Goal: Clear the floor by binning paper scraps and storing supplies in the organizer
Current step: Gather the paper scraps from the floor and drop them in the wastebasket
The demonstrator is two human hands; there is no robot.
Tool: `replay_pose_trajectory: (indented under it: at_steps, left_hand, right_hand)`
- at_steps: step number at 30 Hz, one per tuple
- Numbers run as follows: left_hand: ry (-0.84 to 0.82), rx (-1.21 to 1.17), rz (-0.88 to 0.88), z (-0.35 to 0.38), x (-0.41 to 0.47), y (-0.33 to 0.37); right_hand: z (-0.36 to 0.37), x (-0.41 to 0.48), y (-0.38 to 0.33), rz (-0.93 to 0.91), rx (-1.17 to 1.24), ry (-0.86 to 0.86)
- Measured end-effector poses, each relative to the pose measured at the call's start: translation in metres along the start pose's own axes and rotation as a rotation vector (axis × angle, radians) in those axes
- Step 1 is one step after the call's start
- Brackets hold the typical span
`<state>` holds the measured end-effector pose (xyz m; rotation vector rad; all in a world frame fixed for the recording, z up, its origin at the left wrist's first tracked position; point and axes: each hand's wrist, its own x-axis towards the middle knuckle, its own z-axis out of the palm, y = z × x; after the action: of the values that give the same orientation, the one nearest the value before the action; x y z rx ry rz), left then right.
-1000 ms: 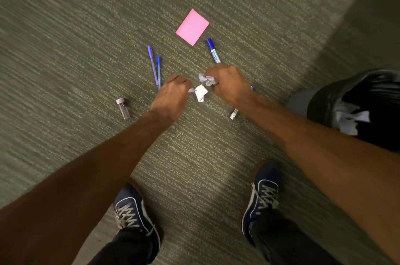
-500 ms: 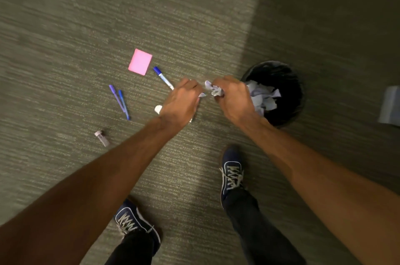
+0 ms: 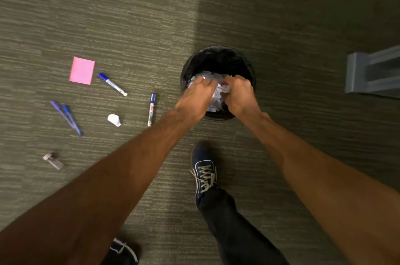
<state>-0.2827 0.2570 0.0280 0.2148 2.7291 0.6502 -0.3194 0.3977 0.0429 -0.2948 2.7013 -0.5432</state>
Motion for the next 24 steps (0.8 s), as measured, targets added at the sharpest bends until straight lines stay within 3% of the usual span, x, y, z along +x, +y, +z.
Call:
replay_pose_trajectory:
  at_steps: [5, 11, 17, 21, 24]
  left_hand:
    - [-0.087, 0.042, -0.032, 0.016, 0.018, 0.002]
    - [0.047, 0.119, -0.015, 0.006, 0.003, -0.004]
    - [0.278, 0.241, -0.143, -0.033, -0.050, -0.040]
    - [0.279, 0.275, -0.328, -0.050, -0.103, -0.080]
    - [0.301, 0.262, -0.428, -0.052, -0.146, -0.112]
  right_hand:
    - [0.016, 0.025, 0.016, 0.033, -0.002, -0.104]
    - [0.009, 0.023, 0.010, 0.053, -0.109, -0.207]
    - [-0.004, 0.000, -0.033, -0.051, -0.102, 0.015]
    - [0.002, -0.022, -0.084, -0.119, -0.037, 0.125]
    - [0.025, -0.035, -0.125, -0.167, 0.015, 0.097]
